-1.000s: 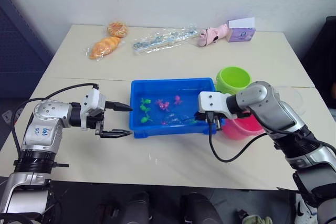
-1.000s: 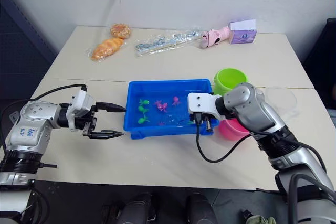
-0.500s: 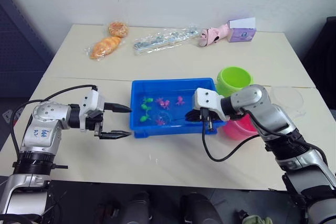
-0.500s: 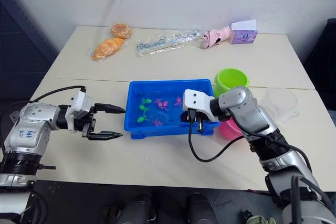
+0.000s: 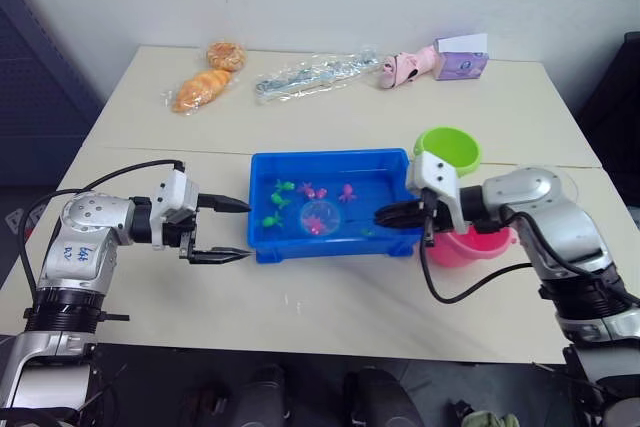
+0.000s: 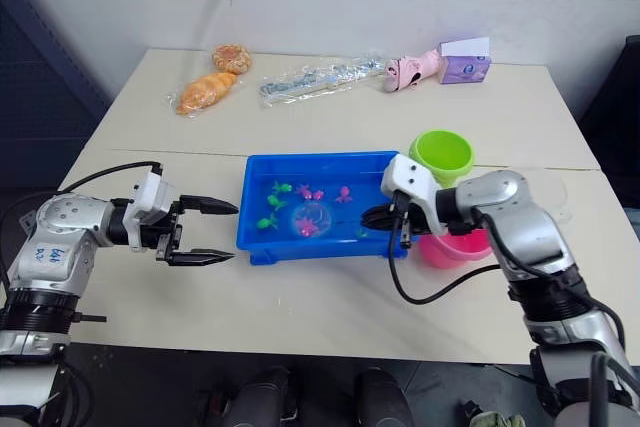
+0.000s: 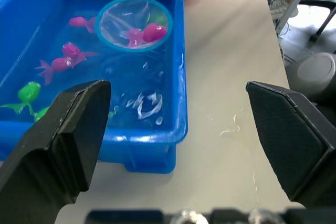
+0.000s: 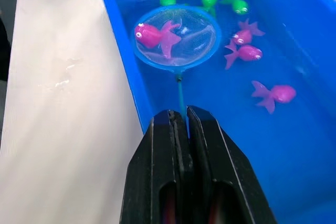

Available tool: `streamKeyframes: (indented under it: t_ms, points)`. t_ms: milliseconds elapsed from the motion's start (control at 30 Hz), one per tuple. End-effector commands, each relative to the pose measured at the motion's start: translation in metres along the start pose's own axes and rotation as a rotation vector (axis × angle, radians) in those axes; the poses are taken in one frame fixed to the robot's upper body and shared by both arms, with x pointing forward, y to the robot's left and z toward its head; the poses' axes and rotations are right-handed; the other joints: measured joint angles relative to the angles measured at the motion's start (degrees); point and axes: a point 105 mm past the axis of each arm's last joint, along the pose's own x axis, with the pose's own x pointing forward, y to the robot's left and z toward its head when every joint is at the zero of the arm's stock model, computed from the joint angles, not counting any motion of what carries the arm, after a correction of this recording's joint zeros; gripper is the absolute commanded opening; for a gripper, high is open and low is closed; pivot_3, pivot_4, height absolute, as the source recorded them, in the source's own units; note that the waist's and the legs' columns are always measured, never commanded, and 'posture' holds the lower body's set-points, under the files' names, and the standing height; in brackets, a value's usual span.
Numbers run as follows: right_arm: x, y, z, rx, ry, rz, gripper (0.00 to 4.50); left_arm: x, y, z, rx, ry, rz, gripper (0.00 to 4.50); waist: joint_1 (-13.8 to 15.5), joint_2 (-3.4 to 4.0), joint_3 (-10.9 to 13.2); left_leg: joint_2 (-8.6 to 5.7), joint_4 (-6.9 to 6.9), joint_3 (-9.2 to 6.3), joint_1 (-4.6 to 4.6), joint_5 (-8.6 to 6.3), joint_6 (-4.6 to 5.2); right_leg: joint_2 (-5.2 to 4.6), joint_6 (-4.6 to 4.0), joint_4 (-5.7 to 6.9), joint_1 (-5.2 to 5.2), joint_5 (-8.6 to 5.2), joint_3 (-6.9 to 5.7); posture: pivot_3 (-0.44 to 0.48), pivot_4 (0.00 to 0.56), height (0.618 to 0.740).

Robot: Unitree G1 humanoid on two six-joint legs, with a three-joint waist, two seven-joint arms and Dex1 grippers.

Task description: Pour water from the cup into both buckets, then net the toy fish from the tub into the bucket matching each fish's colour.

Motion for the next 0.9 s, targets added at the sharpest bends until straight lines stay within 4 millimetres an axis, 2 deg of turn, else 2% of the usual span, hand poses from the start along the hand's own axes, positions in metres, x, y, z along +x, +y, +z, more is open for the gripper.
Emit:
streamKeyframes:
  t_ms: [33,167,300,467,667,900]
  points:
    - [-0.022,0.002,0.018,-0.057,-0.089,-0.047,0.0,0.005,0.004,0.024,0.059,-0.074,-0.001,4.43,0.03,0.0,0.0,0.0,0.0,0.0,0.0,0.0,0.0,0.0,0.0,-0.02,0.01,0.0,0.0,0.0,0.15,0.74]
    - [-0.048,0.009,0.02,-0.034,-0.139,-0.132,0.0,0.016,0.007,0.039,0.066,-0.15,-0.005,4.43,0.33,0.0,0.0,0.0,-0.02,-0.01,-0.01,-0.01,0.01,0.01,0.0,-0.04,0.04,0.0,-0.01,0.0,0.15,0.74]
    - [-0.085,0.021,0.013,-0.005,-0.126,-0.252,0.0,0.029,0.005,0.052,0.058,-0.226,-0.028,4.43,0.46,0.01,0.0,-0.02,0.0,-0.01,0.01,-0.01,0.01,0.01,0.0,-0.1,0.13,0.0,-0.02,0.0,0.15,0.74]
    - [-0.116,0.031,-0.001,0.036,-0.097,-0.423,0.0,0.042,0.002,0.057,0.043,-0.266,-0.074,4.43,0.9,0.01,0.0,0.0,-0.04,-0.01,0.08,0.0,0.0,0.06,0.01,-0.19,0.21,0.0,0.0,0.0,0.15,0.74]
    - [-0.155,0.036,-0.023,-0.007,-0.015,-0.676,0.0,0.059,0.001,0.058,0.036,-0.289,-0.127,4.43,1.57,0.01,0.0,-0.01,-0.02,-0.01,0.09,0.01,-0.01,0.07,0.01,-0.2,0.25,0.0,0.0,0.0,0.15,0.74]
    - [-0.176,0.042,-0.052,-0.135,0.105,-0.824,0.0,0.074,0.001,0.061,0.034,-0.318,-0.169,4.43,1.34,0.02,0.0,-0.04,-0.01,0.04,0.14,0.03,-0.04,0.1,0.03,-0.2,0.25,0.0,0.04,0.0,0.15,0.74]
